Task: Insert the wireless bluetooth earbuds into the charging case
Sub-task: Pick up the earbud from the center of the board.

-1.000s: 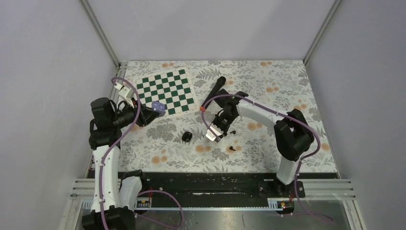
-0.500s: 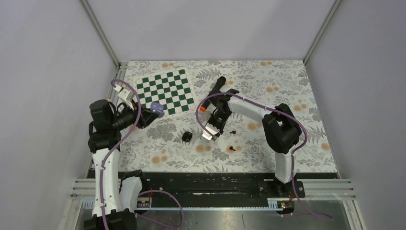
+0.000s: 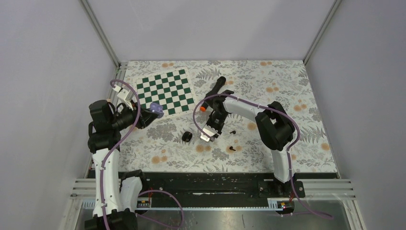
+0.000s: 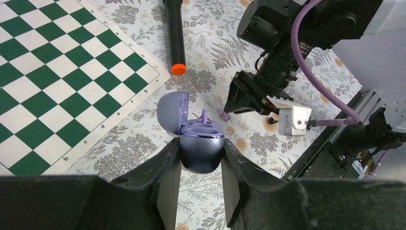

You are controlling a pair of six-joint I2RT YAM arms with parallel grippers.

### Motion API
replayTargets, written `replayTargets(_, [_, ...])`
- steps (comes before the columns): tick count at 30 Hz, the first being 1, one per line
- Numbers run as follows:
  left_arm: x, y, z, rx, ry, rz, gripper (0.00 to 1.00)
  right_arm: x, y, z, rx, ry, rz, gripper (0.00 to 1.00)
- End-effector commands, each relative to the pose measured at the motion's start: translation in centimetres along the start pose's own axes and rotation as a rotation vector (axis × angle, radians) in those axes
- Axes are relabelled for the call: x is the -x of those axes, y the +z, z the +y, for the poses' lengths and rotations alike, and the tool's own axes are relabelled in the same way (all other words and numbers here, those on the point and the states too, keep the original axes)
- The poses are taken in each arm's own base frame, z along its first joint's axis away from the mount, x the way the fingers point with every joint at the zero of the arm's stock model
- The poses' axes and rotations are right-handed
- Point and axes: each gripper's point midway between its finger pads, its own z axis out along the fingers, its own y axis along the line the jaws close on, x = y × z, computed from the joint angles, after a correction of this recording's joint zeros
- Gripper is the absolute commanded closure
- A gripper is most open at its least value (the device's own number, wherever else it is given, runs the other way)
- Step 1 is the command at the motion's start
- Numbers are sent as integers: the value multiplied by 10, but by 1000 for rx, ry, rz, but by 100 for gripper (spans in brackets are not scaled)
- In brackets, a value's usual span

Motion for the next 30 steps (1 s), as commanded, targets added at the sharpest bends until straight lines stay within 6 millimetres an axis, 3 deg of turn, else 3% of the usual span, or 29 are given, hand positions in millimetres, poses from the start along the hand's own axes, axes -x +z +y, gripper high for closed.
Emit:
replayTargets(1, [18,-5,-3,13,70,-39,100,4,-2,-24,3,-366,13,64])
replayTargets(10, [19,-5,-1,16,65,-39,100,6,5,-23,18,-394,5,65])
replayTargets(21, [18,-5,0,18,54,-39,100,7,5,-24,13,-393,0,74])
replayTargets(30, [17,-4,1,10,52,-36,100,10,-2,-33,-23,-315,-5,87])
